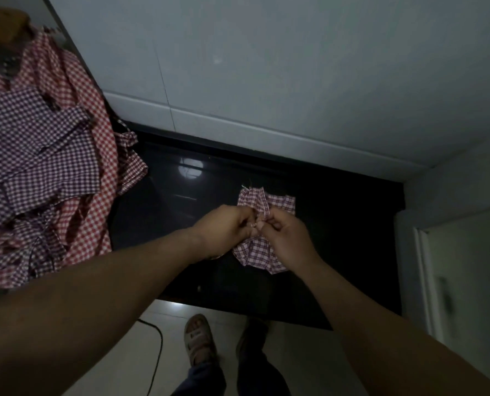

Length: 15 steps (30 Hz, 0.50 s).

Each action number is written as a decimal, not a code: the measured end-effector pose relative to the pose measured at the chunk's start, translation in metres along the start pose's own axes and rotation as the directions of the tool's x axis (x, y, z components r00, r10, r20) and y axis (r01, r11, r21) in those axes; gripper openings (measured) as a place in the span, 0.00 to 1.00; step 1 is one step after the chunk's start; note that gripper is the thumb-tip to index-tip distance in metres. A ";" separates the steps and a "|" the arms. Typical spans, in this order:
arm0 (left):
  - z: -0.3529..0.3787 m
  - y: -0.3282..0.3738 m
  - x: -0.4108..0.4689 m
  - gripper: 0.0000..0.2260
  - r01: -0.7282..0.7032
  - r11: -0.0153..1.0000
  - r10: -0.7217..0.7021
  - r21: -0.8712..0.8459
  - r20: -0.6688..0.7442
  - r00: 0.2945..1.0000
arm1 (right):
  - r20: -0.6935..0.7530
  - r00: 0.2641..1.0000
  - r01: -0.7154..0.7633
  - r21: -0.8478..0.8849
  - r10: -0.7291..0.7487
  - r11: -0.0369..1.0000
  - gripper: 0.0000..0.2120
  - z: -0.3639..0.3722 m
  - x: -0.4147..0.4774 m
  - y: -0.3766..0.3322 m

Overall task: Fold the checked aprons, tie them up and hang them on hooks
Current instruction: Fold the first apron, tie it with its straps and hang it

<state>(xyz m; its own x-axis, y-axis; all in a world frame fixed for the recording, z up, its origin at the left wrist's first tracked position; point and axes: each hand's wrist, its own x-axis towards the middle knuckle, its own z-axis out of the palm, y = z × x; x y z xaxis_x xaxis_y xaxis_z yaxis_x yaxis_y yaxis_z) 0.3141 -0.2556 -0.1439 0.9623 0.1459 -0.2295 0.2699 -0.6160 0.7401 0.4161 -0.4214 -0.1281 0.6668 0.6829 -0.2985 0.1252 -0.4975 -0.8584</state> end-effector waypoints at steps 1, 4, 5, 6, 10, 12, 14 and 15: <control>-0.006 0.001 0.002 0.07 -0.023 0.999 0.021 0.047 0.044 0.999 | 0.013 1.000 -0.001 0.004 0.001 1.000 0.06 -0.001 -0.001 -0.001; -0.021 0.008 0.011 0.11 -0.118 0.973 0.081 0.199 0.183 0.980 | 0.047 0.999 -0.022 0.011 0.021 1.000 0.05 -0.005 0.001 -0.002; -0.027 0.012 0.014 0.11 -0.153 0.956 0.091 0.251 0.241 0.966 | 0.063 0.998 -0.029 0.010 0.029 1.000 0.05 -0.006 0.002 -0.002; -0.034 0.017 0.017 0.10 -0.194 0.931 0.097 0.308 0.301 0.949 | 0.079 0.996 -0.033 0.005 0.033 0.999 0.05 -0.007 0.003 -0.003; -0.053 0.046 0.033 0.09 -0.323 0.795 -0.025 0.514 0.560 0.828 | 0.128 0.990 -0.057 0.014 0.055 0.998 0.06 -0.005 0.001 -0.002; -0.057 0.060 0.040 0.11 -0.347 0.742 -0.157 0.574 0.652 0.741 | 0.146 0.987 -0.071 0.024 0.067 0.997 0.06 -0.004 -0.001 -0.001; -0.058 0.068 0.045 0.13 -0.347 0.698 -0.249 0.627 0.666 0.703 | 0.154 0.986 -0.077 0.030 0.071 0.997 0.06 -0.004 -0.002 -0.001; -0.057 0.069 0.047 0.14 -0.345 0.681 -0.253 0.647 0.649 0.717 | 0.151 0.986 -0.075 0.039 0.068 0.996 0.07 -0.005 -0.003 -0.002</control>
<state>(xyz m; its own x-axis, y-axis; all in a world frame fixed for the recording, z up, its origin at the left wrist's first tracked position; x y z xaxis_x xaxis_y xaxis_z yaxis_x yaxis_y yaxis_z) 0.3795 -0.2468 -0.0674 0.6004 -0.2417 -0.7623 -0.1695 -0.9700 0.1741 0.4176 -0.4248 -0.1237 0.5549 0.7203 -0.4161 0.0461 -0.5261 -0.8492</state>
